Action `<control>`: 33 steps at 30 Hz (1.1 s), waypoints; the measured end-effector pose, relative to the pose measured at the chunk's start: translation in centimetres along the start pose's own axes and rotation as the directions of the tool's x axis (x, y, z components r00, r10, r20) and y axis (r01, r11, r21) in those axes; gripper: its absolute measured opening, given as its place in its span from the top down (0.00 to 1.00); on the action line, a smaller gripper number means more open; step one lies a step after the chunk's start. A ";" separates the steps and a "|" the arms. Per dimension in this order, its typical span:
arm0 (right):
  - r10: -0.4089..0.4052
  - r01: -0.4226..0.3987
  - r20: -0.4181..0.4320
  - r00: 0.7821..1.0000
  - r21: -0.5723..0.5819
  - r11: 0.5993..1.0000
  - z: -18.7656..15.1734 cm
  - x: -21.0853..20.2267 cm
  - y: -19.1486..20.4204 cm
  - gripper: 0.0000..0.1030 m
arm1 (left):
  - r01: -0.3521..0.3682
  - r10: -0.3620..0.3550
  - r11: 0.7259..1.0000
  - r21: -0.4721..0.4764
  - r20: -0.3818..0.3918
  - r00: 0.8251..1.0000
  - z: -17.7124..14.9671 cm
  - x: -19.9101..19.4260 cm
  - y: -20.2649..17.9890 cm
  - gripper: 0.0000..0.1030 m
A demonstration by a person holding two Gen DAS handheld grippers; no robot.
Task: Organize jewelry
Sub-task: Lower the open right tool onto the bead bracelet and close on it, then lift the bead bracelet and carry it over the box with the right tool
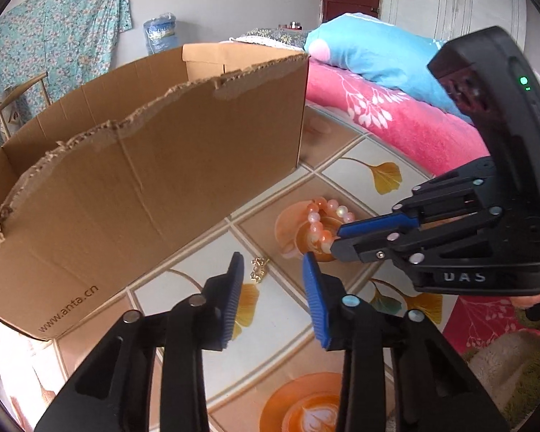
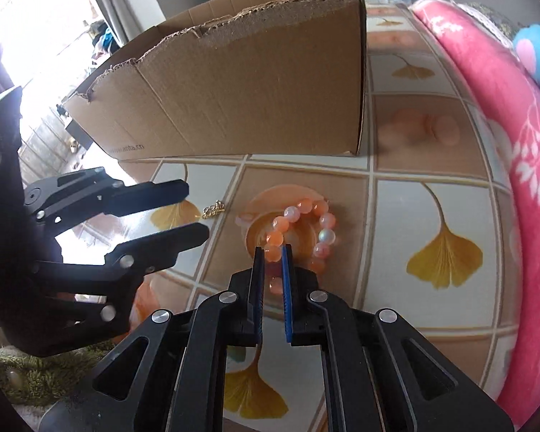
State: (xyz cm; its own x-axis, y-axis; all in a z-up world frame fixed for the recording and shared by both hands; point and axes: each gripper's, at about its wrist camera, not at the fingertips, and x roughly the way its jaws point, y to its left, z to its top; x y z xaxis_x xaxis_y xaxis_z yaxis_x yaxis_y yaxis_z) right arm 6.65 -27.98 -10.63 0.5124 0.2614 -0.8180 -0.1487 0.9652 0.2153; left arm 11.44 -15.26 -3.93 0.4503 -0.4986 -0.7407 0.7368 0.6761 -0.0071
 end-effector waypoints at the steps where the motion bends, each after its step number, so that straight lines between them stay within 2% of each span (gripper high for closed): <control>1: 0.004 -0.004 0.000 1.000 0.004 1.000 0.1 0.0 0.1 0.93 | 0.003 -0.003 1.000 0.000 -0.007 1.000 0.0 0.2 0.0 0.72; 3: 0.010 -0.010 0.001 1.000 0.010 1.000 0.8 1.4 1.5 0.93 | -0.003 0.003 1.000 -0.001 -0.027 1.000 0.2 0.9 0.2 0.75; 6: 0.015 -0.015 0.004 1.000 0.016 1.000 0.5 1.4 1.3 0.93 | -0.006 0.006 1.000 -0.006 -0.057 0.998 0.2 1.8 0.5 0.79; 9: 0.022 -0.022 0.007 1.000 0.025 0.999 1.0 1.8 1.0 0.93 | -0.010 0.011 1.000 0.018 -0.051 0.999 0.3 2.1 0.4 0.80; 11: 0.026 -0.026 0.011 1.000 0.031 0.999 0.9 1.8 0.5 0.93 | -0.010 0.011 0.999 0.036 -0.049 0.999 0.2 2.2 0.2 0.83; 13: 0.025 -0.026 0.013 1.000 0.034 0.999 0.9 1.7 0.4 0.93 | -0.009 0.011 0.999 0.044 -0.048 0.999 0.3 2.4 0.1 0.90; 20: 0.012 -0.012 0.019 1.000 0.030 0.999 0.7 1.6 0.5 0.93 | -0.012 0.014 0.999 0.042 -0.047 0.999 0.2 2.2 0.3 0.97; 28: 0.010 -0.010 0.023 1.000 0.028 1.000 0.5 1.7 1.6 0.93 | -0.011 0.011 1.000 0.004 -0.029 1.000 -0.8 0.8 1.1 0.99; 33: 0.027 -0.028 0.041 0.999 0.028 0.999 0.7 0.9 2.4 0.93 | -0.028 0.028 0.999 -0.034 0.003 1.000 -1.6 -1.5 1.9 0.99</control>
State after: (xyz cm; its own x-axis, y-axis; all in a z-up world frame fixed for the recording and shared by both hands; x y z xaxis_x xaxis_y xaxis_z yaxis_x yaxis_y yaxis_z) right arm 7.31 -25.46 -10.46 0.5426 0.2873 -0.7893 -0.1393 0.9575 0.2527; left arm 11.37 -12.41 -3.89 0.4723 -0.4807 -0.7389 0.7061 0.7080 -0.0092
